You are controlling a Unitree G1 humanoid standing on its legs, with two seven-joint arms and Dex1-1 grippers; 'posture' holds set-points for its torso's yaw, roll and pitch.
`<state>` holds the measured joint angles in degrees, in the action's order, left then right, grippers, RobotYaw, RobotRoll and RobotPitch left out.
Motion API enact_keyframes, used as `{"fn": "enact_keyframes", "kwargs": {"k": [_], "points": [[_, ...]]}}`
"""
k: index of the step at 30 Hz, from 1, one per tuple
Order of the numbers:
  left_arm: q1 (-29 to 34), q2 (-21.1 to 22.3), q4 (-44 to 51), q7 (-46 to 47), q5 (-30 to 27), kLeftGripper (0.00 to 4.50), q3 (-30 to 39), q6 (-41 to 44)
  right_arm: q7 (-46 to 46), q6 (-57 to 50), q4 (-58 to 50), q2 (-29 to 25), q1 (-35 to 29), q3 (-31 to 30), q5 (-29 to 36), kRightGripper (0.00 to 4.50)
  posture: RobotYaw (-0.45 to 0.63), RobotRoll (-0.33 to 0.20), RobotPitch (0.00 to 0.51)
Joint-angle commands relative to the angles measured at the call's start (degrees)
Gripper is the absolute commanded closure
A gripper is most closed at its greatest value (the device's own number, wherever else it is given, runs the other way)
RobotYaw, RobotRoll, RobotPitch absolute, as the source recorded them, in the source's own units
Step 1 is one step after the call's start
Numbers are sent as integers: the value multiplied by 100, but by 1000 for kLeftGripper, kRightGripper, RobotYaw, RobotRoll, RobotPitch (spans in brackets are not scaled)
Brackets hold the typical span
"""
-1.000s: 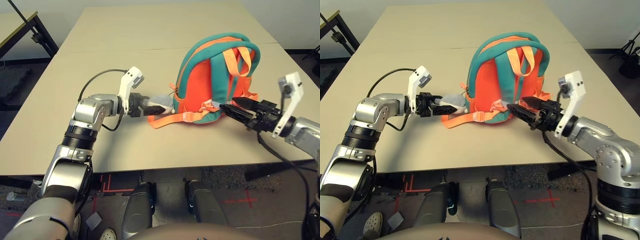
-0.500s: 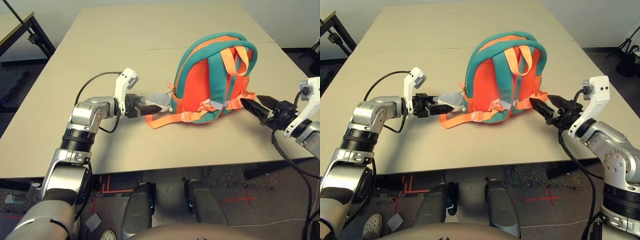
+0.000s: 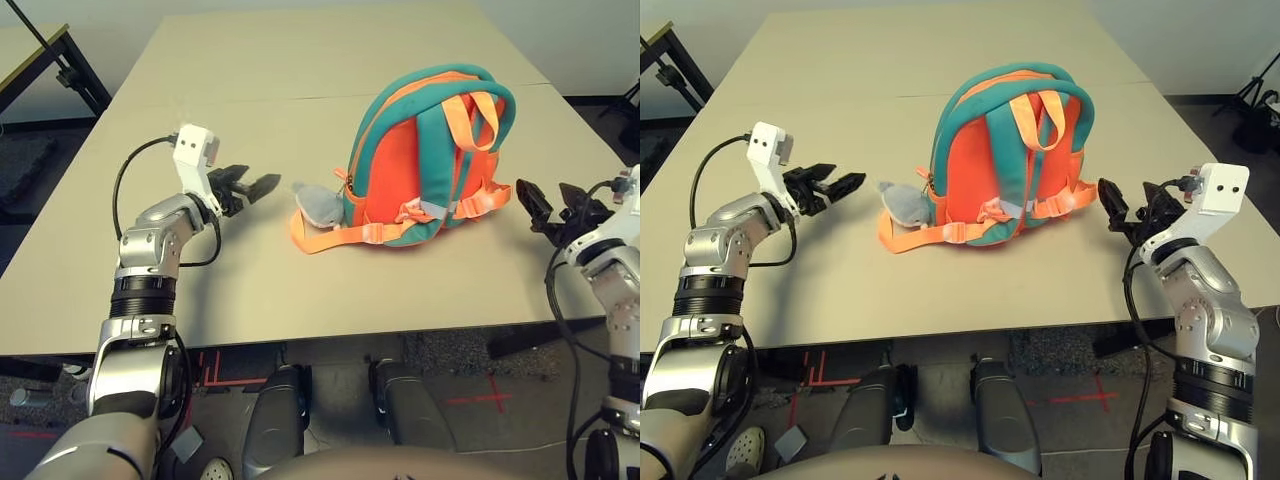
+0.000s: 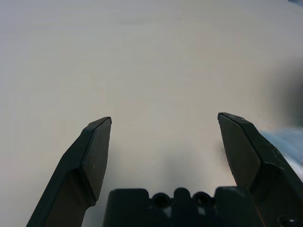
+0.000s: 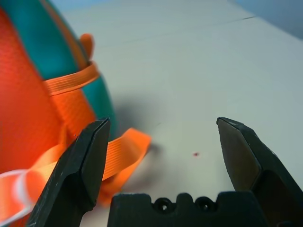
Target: Put the pencil case into the backpack and zip it.
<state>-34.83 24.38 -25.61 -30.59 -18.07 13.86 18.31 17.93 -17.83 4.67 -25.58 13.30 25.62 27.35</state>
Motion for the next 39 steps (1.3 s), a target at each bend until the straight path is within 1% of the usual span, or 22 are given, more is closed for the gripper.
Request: {"fn": "enact_keyframes", "kwargs": {"k": [1,5,10,16,26,39], "points": [[193,-93,-210,484,71,0,292,-468,-41,346,304,96,71,27,-146,44,-112,0,142],[323,-118,-325,904,147,0,453,-898,-21,603,513,171,124,-14,-238,44,-96,0,151],[518,-4,-514,1441,300,0,634,-1409,-16,1006,865,197,174,11,-367,44,-83,0,158],[621,98,-788,1895,398,0,849,-1811,-72,1283,1086,231,304,-29,-476,44,-69,0,164],[701,134,-899,1971,386,0,811,-1935,-148,1561,1335,253,435,-28,-610,44,-78,0,169],[654,98,-973,1955,411,0,702,-1941,-343,1753,1422,303,377,-32,-710,44,-93,0,163]]}}
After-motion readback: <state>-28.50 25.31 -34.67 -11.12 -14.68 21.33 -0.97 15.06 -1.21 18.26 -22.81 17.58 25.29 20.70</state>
